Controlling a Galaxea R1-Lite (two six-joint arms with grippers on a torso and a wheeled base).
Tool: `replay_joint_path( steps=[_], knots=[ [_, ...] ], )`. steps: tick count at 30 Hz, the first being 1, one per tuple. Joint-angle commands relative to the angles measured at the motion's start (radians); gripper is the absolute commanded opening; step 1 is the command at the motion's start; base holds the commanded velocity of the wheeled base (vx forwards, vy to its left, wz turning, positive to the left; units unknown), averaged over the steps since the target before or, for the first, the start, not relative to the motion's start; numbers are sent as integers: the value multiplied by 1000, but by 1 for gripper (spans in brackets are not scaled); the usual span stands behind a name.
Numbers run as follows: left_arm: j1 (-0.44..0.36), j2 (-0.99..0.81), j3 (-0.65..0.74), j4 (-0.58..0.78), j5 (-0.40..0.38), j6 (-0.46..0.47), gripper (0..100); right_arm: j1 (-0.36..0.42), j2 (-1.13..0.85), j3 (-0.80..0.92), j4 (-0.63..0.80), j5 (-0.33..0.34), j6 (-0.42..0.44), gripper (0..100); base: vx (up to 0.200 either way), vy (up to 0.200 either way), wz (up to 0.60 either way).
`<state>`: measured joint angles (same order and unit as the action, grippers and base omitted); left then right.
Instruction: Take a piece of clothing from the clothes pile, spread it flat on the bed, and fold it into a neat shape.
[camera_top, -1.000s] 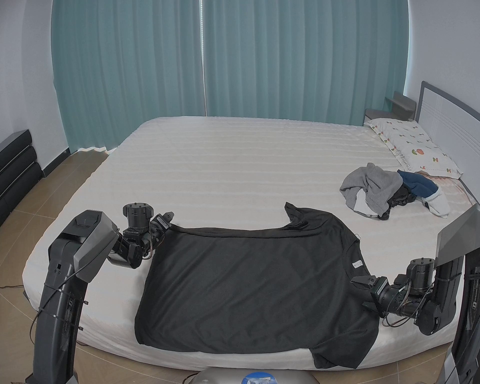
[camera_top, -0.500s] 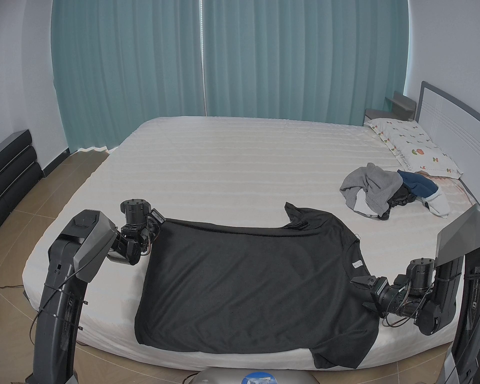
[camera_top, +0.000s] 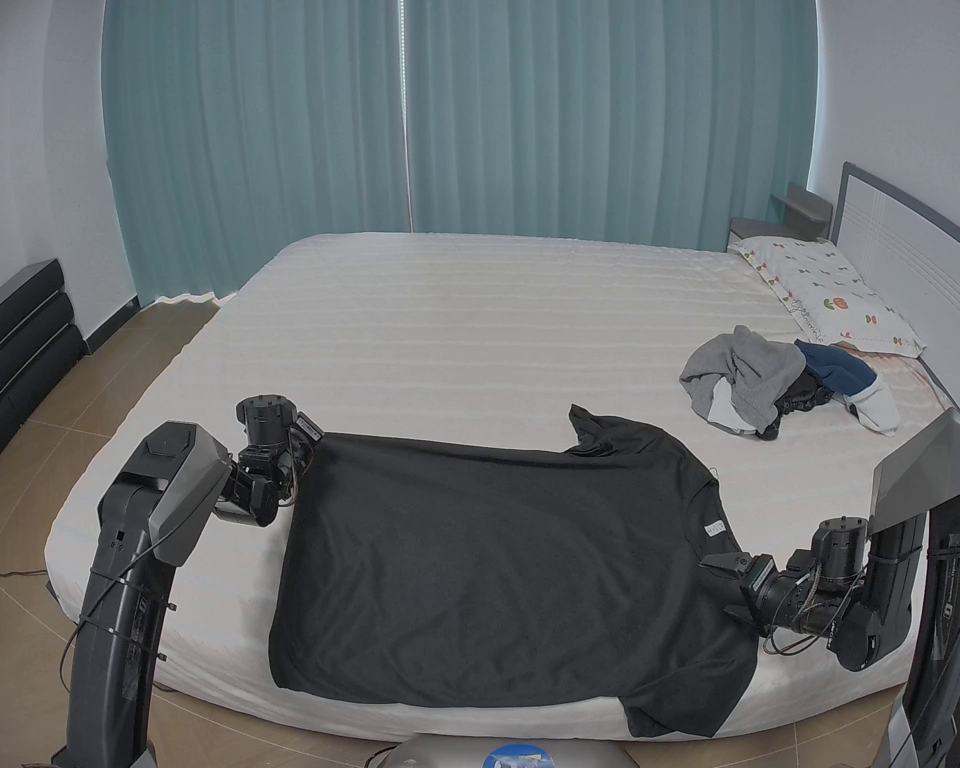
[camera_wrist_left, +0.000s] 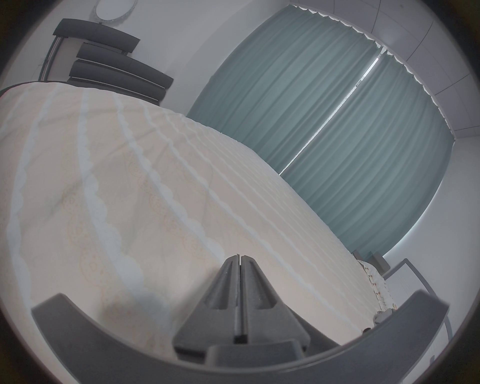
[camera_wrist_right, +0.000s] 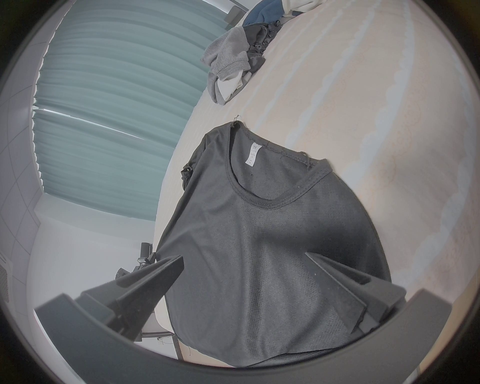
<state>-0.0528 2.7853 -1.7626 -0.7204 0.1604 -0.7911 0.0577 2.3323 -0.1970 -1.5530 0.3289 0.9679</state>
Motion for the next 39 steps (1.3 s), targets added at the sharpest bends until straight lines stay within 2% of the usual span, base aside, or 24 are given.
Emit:
replay_joint_path(
  steps=[1, 16, 21, 24, 25, 26, 27, 28, 29, 30, 32, 35, 37, 39],
  knots=[
    [1, 17, -25, 1, 7, -2, 0, 1, 1, -1, -15, -1, 0, 100, 0, 0, 0],
    [-2, 26, -18, 3, 8, -2, 0, -6, -30, -47, -15, -14, 0, 100, 0, 0, 0],
    [-7, 17, 11, 1, 14, -37, 0, -13, -42, -205, 19, -21, -46, 100, 0, 0, 0],
    [-7, 14, 32, -1, 16, -39, 0, -30, -41, -400, 226, -24, -192, 100, 0, 0, 0],
    [-6, 14, 34, -1, 16, -39, 0, -30, -41, -430, 268, -25, -212, 100, 0, 0, 0],
    [-6, 11, 38, -1, 16, -40, 0, -30, -38, -538, 406, -34, -250, 100, 0, 0, 0],
    [-6, 11, 40, -1, 16, -40, 0, -29, -34, -584, 455, -47, -258, 100, 0, 0, 0],
    [-7, 11, 40, -1, 16, -40, 0, -21, -16, -705, 565, -83, -264, 100, 0, 0, 0],
    [-7, 11, 40, -1, 16, -40, 0, -21, -4, -740, 597, -96, -268, 100, 0, 0, 0],
    [-7, 11, 40, -1, 16, -40, 0, -18, 48, -874, 688, -134, -281, 100, 0, 0, 0],
    [-7, 11, 40, 1, 16, -40, 0, -13, 97, -989, 766, -168, -314, 100, 0, 0, 0],
    [-7, 13, 41, 1, 16, -39, 0, -13, 182, -1157, 915, -206, -420, 100, 0, 0, 0],
    [-7, 13, 41, 1, 16, -39, 0, -10, 220, -1254, 975, -228, -448, 100, 0, 0, 0],
    [-7, 13, 41, 1, 16, -40, 0, -7, 225, -1266, 981, -229, -448, 100, 0, 0, 0]
  ],
)
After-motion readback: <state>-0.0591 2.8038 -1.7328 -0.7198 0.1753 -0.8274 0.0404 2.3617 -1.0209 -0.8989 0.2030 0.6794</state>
